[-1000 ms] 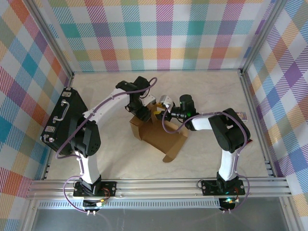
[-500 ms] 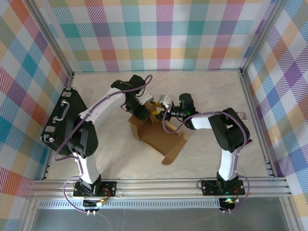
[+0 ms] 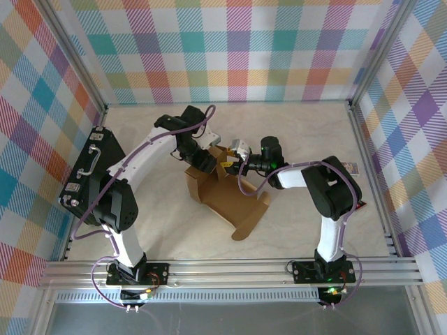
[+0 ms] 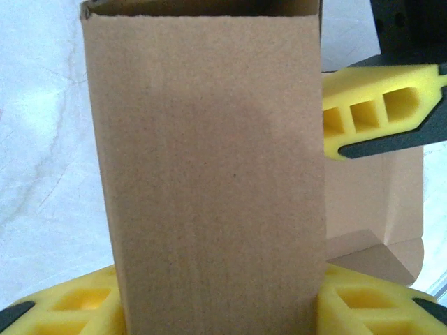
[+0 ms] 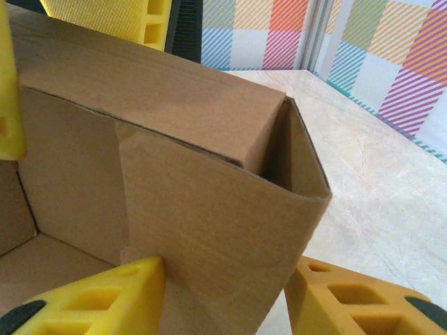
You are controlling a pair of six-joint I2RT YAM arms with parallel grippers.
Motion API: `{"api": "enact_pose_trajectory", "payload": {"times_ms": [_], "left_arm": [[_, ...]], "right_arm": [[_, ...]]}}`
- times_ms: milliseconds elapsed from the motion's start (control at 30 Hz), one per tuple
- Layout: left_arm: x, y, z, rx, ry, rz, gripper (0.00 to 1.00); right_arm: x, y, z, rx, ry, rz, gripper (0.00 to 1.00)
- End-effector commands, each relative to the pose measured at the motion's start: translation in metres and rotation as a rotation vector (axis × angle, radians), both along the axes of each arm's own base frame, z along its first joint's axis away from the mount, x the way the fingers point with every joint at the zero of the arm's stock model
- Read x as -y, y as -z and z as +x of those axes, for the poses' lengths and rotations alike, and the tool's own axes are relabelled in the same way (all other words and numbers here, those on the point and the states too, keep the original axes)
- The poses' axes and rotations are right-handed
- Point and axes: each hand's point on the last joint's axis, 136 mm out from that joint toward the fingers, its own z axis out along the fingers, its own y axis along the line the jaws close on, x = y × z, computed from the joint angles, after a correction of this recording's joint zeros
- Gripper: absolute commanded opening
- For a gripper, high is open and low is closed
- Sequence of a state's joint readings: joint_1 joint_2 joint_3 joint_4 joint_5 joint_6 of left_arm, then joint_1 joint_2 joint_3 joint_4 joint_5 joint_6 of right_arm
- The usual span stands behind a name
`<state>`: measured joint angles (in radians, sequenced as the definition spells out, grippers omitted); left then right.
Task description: Fold the paper box
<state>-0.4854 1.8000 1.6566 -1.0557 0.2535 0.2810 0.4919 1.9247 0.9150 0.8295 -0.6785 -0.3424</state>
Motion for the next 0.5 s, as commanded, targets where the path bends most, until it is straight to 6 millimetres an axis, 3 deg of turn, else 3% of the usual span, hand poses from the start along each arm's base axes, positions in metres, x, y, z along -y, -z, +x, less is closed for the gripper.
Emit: {"api": "enact_pose_trajectory", "payload": {"times_ms": [0, 367, 467], "left_arm": [[0.016, -0.018, -0.008, 0.0, 0.034, -0.113, 0.51], [0.022, -0.022, -0.01, -0.007, 0.042, -0.169, 0.51], [0.022, -0.022, -0.011, -0.011, 0.043, -0.168, 0.52]], "right_arm": [[-0.006, 0.004, -0.001, -0.016, -0.015, 0.009, 0.49], [-0.015, -0.007, 0.01, -0.094, 0.043, 0.082, 0.44], [-0.014, -0.005, 0.015, -0.093, 0.086, 0.07, 0.48]]}}
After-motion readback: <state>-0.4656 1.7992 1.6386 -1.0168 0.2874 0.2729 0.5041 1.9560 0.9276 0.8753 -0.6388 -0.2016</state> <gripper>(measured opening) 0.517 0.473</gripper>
